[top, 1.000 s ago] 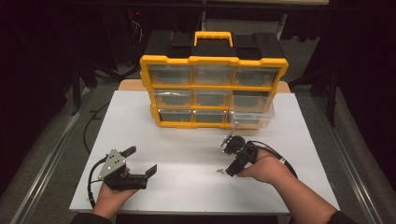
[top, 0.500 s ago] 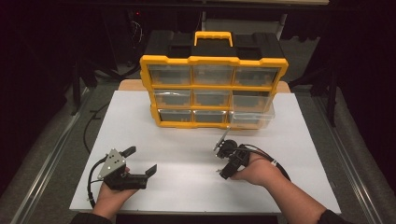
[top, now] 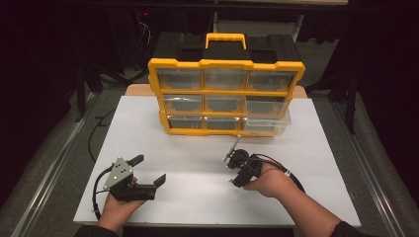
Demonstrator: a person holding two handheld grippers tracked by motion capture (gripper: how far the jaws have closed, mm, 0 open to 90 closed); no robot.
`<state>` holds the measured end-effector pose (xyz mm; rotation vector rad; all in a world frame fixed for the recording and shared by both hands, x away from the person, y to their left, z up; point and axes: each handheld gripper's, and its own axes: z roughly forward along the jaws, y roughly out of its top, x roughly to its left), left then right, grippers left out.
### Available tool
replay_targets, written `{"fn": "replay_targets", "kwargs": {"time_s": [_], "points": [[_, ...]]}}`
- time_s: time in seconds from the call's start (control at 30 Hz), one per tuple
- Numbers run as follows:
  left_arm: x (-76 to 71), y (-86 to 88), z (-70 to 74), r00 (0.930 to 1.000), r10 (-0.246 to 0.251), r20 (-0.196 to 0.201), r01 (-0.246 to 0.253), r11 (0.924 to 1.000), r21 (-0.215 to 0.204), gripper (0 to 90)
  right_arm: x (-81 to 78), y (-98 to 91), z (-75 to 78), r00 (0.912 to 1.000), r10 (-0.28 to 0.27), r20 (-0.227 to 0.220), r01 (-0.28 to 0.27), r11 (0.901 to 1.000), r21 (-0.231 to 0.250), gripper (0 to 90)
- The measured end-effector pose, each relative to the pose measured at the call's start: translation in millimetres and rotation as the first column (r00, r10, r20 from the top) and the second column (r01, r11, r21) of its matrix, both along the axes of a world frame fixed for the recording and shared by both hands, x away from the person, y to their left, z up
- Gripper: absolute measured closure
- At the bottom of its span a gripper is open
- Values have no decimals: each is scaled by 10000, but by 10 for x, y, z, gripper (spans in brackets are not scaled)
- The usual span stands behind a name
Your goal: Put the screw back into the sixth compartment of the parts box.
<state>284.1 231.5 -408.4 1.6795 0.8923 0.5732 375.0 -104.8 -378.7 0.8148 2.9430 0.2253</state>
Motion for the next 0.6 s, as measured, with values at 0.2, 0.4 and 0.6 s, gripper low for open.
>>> {"fn": "replay_targets", "kwargs": {"time_s": [0.2,0.4,0.6], "points": [[-1,2,1,10000,8,4,-8,10000,6,1,-1,23,-28,9999,140,-60,-140,9999,-86,734],[-1,6,3,10000,11,39,-11,10000,20,1,2,39,-73,9996,278,-97,-280,9994,-208,786],[-3,4,5,10000,11,50,-11,10000,12,1,7,46,-93,9991,380,-161,-384,9988,-295,820]]}}
